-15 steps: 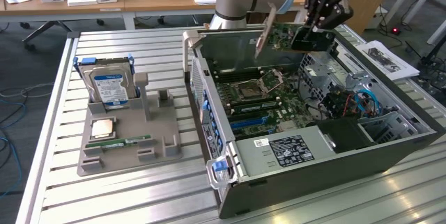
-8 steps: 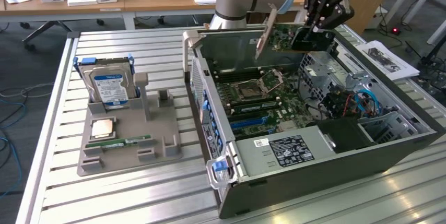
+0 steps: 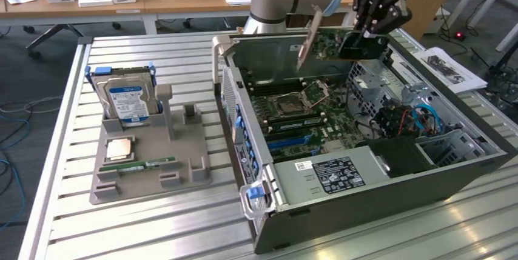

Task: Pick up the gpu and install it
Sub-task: 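Insert the gpu into the slot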

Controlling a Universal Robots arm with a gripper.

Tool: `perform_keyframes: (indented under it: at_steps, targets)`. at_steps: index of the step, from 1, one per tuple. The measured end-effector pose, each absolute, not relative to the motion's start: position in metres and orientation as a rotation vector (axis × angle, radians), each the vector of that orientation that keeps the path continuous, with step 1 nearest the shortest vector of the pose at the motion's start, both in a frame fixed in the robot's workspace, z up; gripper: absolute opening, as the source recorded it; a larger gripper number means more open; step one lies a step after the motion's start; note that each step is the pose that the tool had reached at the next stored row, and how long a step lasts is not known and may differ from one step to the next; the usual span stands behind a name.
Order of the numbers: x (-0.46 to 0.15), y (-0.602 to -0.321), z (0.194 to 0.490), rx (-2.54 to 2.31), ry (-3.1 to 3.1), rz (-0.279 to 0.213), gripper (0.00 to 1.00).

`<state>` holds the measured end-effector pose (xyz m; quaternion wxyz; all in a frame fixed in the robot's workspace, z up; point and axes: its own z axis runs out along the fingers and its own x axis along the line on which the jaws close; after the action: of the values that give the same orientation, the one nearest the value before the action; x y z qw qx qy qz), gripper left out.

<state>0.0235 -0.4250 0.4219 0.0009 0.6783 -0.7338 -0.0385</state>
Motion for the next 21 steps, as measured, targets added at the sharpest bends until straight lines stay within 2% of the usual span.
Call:
perform_keyframes:
  at_steps: [4, 11, 21]
  targets:
    - [0.023, -0.425, 0.421, 2.157, -2.284, -0.114, 0.27]
    - [0.023, -0.425, 0.418, 2.214, -2.276, -0.065, 0.27]
    - [0.011, -0.425, 0.411, 2.210, -2.281, -0.064, 0.27]
